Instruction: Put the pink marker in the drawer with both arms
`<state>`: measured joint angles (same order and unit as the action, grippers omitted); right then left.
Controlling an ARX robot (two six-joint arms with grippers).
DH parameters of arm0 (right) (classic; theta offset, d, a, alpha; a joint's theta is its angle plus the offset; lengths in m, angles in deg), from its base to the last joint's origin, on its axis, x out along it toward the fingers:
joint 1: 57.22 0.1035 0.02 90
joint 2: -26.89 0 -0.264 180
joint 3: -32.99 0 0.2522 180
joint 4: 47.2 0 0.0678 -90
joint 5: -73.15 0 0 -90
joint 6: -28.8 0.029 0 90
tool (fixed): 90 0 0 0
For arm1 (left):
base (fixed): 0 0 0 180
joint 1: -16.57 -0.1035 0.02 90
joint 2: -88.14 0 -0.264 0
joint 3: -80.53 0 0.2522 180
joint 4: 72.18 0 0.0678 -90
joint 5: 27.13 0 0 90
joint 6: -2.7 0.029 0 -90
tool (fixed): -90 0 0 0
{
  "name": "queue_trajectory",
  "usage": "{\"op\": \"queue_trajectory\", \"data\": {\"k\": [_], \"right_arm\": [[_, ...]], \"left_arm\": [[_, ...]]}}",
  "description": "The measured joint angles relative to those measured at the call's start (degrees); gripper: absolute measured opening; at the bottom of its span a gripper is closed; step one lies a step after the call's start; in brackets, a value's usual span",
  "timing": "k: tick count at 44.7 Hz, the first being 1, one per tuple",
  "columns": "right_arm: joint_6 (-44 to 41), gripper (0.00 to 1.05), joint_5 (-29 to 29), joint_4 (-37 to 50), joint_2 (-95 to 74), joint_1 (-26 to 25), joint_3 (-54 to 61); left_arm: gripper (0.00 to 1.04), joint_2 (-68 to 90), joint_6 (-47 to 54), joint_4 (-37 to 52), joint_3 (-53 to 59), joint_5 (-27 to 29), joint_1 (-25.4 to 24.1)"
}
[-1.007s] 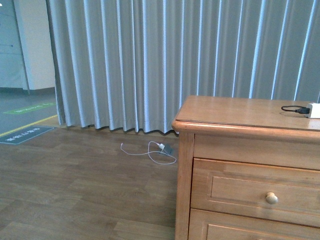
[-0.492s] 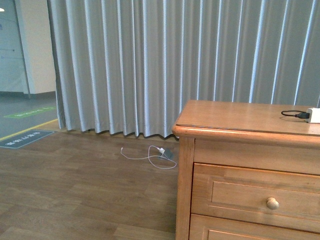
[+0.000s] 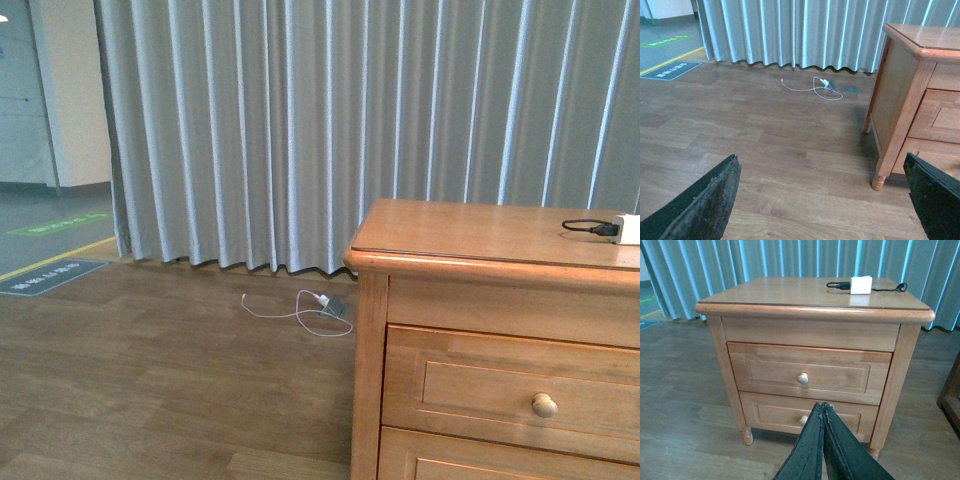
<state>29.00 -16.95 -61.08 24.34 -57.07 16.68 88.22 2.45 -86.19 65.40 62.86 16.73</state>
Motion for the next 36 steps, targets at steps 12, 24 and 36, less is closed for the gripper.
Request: {"op": "queue_trajectory", "data": {"k": [12, 24, 36], "right_arm": [[0.0, 0.01, 0.0, 0.0, 2.25, 0.0, 2.19], [0.0, 0.01, 0.0, 0.0, 2.29, 0.0, 2.19], [-0.04, 0.42, 0.0, 0.0, 2.29, 0.0, 2.19]], "left_arm": [[0.99, 0.0, 0.0, 0.0, 0.0, 0.0, 0.0], [0.99, 0.0, 0.0, 0.0, 0.0, 0.02, 0.0], [0.99, 0.0, 0.0, 0.0, 0.02, 0.02, 0.0]]}}
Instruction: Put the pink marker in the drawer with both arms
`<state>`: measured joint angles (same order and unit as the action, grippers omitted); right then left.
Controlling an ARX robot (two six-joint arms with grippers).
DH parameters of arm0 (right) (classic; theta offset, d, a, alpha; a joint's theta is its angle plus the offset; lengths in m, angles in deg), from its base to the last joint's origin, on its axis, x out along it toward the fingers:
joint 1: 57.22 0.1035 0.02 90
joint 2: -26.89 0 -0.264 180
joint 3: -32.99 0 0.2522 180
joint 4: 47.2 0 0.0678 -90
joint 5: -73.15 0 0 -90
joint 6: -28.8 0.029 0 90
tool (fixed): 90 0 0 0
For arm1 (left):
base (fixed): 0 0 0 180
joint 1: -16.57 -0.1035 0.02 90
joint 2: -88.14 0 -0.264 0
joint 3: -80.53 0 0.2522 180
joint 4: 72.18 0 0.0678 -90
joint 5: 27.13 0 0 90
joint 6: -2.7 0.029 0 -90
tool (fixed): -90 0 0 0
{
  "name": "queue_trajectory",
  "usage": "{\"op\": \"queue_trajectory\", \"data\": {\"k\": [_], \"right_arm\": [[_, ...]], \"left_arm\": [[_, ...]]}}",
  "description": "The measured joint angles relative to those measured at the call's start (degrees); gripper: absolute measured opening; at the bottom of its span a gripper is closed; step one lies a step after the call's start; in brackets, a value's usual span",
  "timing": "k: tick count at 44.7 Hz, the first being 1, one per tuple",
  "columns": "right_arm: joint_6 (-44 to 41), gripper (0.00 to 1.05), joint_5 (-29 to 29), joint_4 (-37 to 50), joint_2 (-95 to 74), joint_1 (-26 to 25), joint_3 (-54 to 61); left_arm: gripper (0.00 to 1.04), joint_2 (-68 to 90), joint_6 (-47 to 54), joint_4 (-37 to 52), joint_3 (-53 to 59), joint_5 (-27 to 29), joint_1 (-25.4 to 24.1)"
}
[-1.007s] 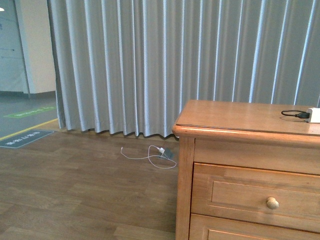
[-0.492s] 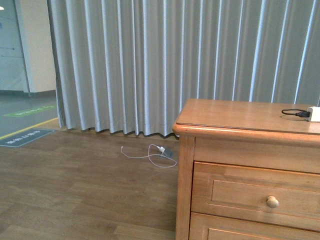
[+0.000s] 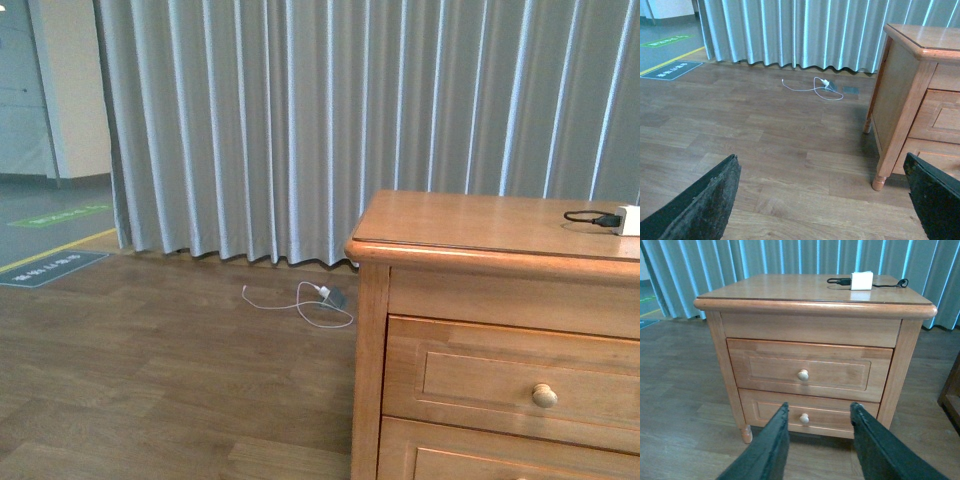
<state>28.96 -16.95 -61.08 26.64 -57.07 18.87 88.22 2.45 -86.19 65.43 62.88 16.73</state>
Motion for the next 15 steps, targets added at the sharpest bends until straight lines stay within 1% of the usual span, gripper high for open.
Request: {"op": "queue_trajectory", "data": {"k": [13, 15], "right_arm": [[0.02, 0.97, 0.0, 0.0, 0.0, 0.0, 0.0], [0.04, 0.98, -0.02, 0.0, 0.0, 0.0, 0.0]], "left_arm": [[0.99, 0.0, 0.0, 0.0, -0.02, 0.0, 0.0], [0.99, 0.0, 0.0, 0.0, -0.02, 0.0, 0.0]]}}
